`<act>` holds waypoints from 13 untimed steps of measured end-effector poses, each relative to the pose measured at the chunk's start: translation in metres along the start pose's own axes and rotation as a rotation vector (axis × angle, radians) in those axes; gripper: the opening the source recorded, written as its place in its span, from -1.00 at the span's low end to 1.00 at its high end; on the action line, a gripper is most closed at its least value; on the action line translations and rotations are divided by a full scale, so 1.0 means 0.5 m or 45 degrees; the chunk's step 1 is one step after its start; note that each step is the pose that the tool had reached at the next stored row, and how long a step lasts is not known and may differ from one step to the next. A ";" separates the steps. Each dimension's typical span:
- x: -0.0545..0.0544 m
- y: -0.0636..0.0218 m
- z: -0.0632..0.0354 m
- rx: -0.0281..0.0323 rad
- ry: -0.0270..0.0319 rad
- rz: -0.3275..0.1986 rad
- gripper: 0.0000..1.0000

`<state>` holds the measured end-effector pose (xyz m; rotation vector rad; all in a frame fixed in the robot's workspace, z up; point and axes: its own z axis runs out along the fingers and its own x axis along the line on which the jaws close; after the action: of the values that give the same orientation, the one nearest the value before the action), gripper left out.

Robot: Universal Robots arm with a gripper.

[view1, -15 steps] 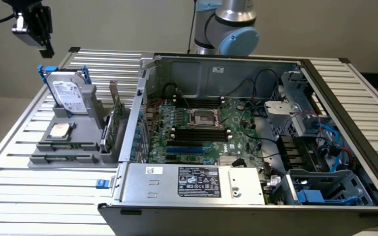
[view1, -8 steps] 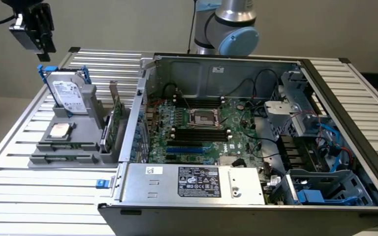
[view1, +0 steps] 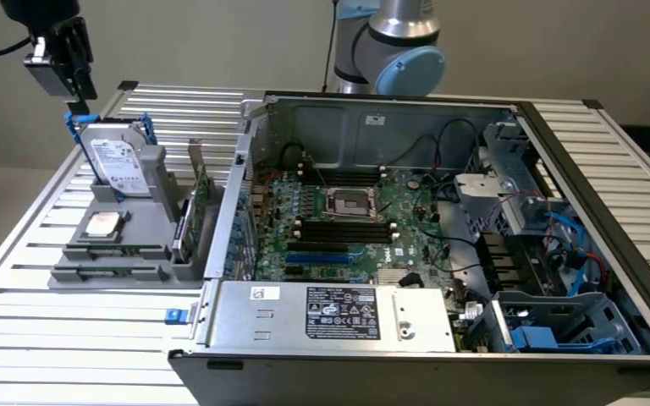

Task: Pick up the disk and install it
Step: 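Pick up the disk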

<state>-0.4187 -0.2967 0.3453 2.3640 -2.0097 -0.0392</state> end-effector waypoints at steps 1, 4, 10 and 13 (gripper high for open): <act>0.000 0.001 0.004 0.0001 0.0002 -0.006 -0.04; 0.000 0.005 0.012 0.0001 0.0005 -0.010 -0.04; 0.003 0.007 0.017 0.0002 0.0006 -0.010 -0.04; 0.008 0.008 0.024 0.0004 0.0006 -0.010 -0.04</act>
<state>-0.4227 -0.3014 0.3337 2.3723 -2.0000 -0.0385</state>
